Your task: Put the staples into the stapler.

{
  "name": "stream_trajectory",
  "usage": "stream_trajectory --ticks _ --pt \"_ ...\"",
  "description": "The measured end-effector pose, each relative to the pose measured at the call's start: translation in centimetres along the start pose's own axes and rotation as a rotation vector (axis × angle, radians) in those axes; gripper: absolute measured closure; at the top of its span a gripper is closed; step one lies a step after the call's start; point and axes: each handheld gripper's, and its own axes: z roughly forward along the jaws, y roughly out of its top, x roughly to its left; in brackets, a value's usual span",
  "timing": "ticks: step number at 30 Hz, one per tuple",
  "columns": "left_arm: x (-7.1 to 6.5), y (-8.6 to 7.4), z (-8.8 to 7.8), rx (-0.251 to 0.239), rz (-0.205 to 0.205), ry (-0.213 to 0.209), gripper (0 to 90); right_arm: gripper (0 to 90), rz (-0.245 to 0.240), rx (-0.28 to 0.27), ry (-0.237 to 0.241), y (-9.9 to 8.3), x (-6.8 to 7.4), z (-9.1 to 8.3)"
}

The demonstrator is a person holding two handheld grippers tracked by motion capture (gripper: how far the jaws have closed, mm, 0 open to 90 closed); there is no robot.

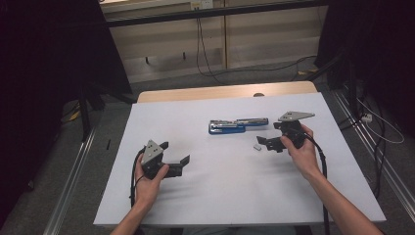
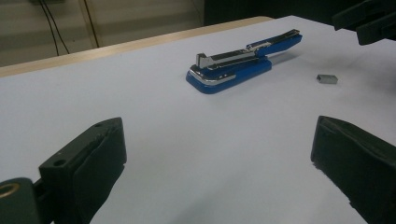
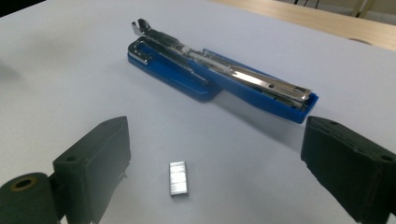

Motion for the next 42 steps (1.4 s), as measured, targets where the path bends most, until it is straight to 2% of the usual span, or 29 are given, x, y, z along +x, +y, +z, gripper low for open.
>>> stream_trajectory --ticks 6,9,11,14,16,19,22,26,29,32,33,36,42 --pt "-0.7 -0.5 -1.0 0.014 0.011 -0.002 3.4 8.4 -0.012 0.034 0.032 0.4 0.2 -0.2" --pt "-1.2 -0.8 -1.2 0.025 0.012 -0.003 3.5 5.2 0.003 0.056 0.059 0.5 0.1 -0.1" --pt "-1.3 -0.8 -1.6 0.024 0.031 0.001 3.4 5.2 0.008 0.076 0.061 0.6 0.1 0.0" --pt "-1.3 -0.9 -1.9 0.014 0.024 0.008 3.4 5.8 0.006 0.109 0.078 0.6 0.2 0.3" --pt "-1.1 -0.7 -1.9 0.004 0.023 0.012 3.4 9.3 0.003 0.15 0.087 0.7 0.2 0.6" --pt "-1.0 -0.7 -1.8 0.002 0.023 0.016 3.4 12.6 -0.018 0.186 0.099 0.8 0.5 0.9" --pt "-1.0 -0.8 -2.0 0.006 0.026 0.015 3.4 13.3 -0.056 0.222 0.091 0.9 0.8 1.3" --pt "-1.2 -0.8 -2.2 0.004 0.022 0.014 3.4 13.2 -0.067 0.251 0.112 1.1 0.7 1.9" --pt "-1.4 -0.9 -2.3 0.008 0.018 0.012 3.4 16.0 -0.076 0.285 0.123 1.2 0.7 2.2" --pt "-1.5 -1.0 -2.8 0.003 0.02 0.018 3.4 24.9 -0.069 0.315 0.143 1.2 0.7 2.3" --pt "-1.5 -1.1 -2.9 0.004 0.027 0.02 3.4 26.1 -0.073 0.319 0.141 1.2 0.7 2.4" --pt "-1.6 -1.2 -3.2 0.01 0.015 0.011 3.4 30.4 -0.063 0.331 0.145 1.2 0.6 2.3" --pt "-1.9 -1.5 -3.9 0.013 0.027 0.012 3.5 40.3 -0.085 0.376 0.147 1.4 0.5 2.5"
